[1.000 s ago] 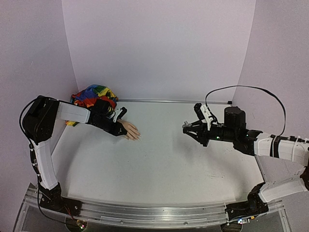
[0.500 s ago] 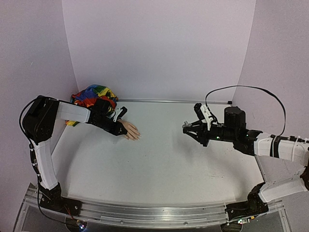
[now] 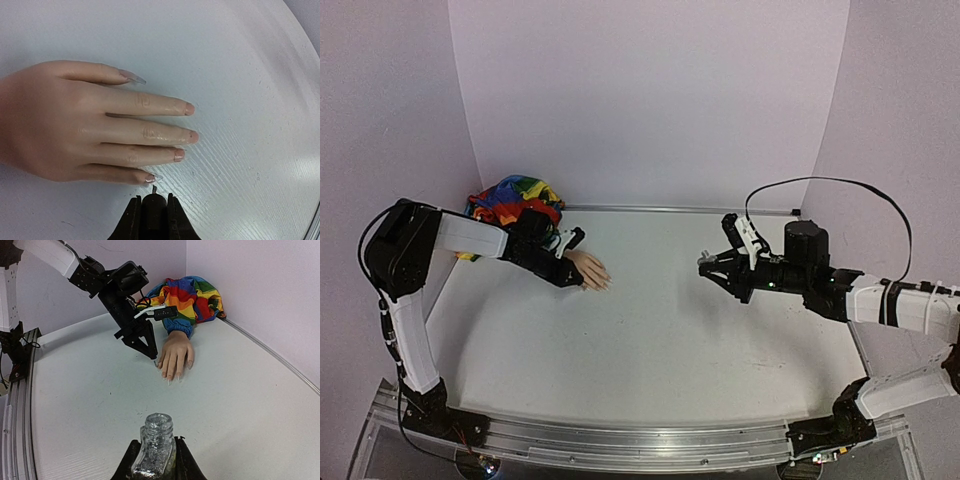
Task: Paint the nails
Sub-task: Paint the nail with the hand.
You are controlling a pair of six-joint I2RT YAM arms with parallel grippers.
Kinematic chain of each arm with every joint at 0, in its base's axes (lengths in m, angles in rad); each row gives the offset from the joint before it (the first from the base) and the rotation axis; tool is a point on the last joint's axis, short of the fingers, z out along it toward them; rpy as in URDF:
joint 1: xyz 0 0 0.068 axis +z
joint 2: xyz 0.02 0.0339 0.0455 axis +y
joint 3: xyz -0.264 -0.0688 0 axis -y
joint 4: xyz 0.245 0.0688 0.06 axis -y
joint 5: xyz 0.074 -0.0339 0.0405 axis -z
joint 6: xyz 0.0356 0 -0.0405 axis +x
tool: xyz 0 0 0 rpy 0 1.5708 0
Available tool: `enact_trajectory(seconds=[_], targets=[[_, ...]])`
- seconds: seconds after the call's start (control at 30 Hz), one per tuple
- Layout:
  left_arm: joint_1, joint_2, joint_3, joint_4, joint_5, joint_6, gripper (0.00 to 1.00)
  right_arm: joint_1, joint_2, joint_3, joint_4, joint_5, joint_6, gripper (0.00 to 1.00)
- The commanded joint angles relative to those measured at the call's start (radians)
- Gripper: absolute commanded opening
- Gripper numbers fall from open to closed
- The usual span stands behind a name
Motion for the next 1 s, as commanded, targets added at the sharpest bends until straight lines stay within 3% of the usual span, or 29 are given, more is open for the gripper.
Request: enact_trajectory(seconds=[0.0,0.33,0.57,0.97], targets=[[-0.029,-0.136,-0.012,0.022,-0.053,-0.001,0.0,0.002,0.002,0.019,0.039,-0.025,-0.004,0.0],[-0.054,-0.181,-0.021,0.019,-0.129,-0.052,0.0,0.002,0.004,0.019,0.039,-0.029,-0.003,0.0],[-0.064,-0.141,0.023,-0.01,-0.22,-0.01,0.0,0.002,0.008,0.017,0.039,-0.025,-0.008,0.0],[-0.089,-0.089,0.021,-0.025,-0.221,0.028,0.0,0.003,0.018,0.017,0.039,-0.026,-0.01,0.0]])
